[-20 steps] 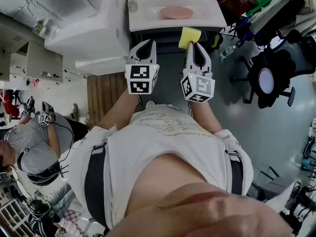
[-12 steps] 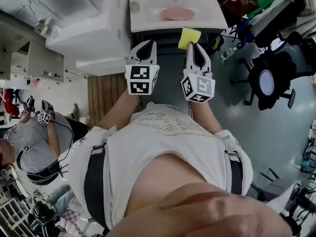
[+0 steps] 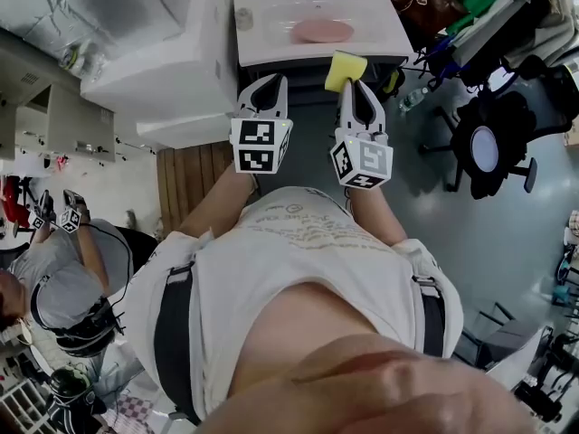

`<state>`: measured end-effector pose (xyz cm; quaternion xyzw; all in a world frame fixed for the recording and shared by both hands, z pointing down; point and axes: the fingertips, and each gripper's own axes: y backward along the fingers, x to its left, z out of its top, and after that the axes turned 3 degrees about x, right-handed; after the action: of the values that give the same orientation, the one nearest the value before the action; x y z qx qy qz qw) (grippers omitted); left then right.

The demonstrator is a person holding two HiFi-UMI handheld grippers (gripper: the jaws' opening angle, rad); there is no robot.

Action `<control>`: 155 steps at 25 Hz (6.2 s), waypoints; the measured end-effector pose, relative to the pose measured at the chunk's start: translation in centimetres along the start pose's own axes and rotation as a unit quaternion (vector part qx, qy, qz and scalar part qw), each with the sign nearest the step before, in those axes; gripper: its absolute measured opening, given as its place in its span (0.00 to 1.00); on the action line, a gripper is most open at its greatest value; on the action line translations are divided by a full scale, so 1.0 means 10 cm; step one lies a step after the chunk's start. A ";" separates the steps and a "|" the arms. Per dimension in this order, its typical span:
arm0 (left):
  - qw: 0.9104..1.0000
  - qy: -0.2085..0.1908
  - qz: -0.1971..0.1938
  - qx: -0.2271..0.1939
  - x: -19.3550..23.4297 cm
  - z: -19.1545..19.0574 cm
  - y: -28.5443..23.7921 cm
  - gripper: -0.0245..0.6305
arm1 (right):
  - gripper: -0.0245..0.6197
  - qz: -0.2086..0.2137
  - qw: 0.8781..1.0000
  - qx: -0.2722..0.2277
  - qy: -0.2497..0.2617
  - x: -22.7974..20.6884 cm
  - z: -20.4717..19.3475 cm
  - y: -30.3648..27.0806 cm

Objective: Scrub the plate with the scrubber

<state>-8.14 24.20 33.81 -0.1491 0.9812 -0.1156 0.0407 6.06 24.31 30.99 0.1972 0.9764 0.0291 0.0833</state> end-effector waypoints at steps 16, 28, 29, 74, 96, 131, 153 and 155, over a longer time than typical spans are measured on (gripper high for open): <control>0.999 -0.003 -0.051 -0.017 0.27 0.02 -0.05 0.07 | 0.10 -0.049 0.999 -0.002 0.011 0.25 -0.10 -0.11; 0.999 -0.005 -0.041 -0.014 0.39 -0.02 -0.38 0.07 | 0.10 -0.049 0.999 -0.012 0.007 0.00 -0.16 -0.45; 0.999 -0.006 -0.038 -0.014 0.42 -0.01 -0.43 0.07 | 0.10 -0.049 0.999 -0.014 0.006 -0.03 -0.16 -0.51; 0.988 0.067 0.047 0.132 1.32 -0.05 -4.26 0.08 | 0.10 0.076 0.988 0.136 -0.016 -1.99 -0.99 -4.15; 0.907 0.198 -0.032 0.370 1.70 -1.80 -4.76 0.08 | 0.10 -0.025 0.969 0.240 -0.044 -2.23 -1.78 -4.06; 0.688 0.404 -0.110 0.593 1.33 -3.29 -5.06 0.11 | 0.10 -0.148 0.953 0.260 -0.054 -2.73 -1.84 -3.76; 0.738 0.500 -0.166 0.423 1.20 -2.49 -5.19 0.11 | 0.10 -0.113 0.952 0.281 -0.045 -2.59 -1.97 -3.83; 0.736 0.507 -0.176 0.412 1.16 -2.41 -5.19 0.11 | 0.10 -0.111 0.951 0.284 -0.045 -2.60 -1.99 -3.83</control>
<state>-7.25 -22.36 69.11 -0.2072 0.6694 -0.5721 -0.4263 11.64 -21.57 51.04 0.1046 0.9553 -0.2673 0.0708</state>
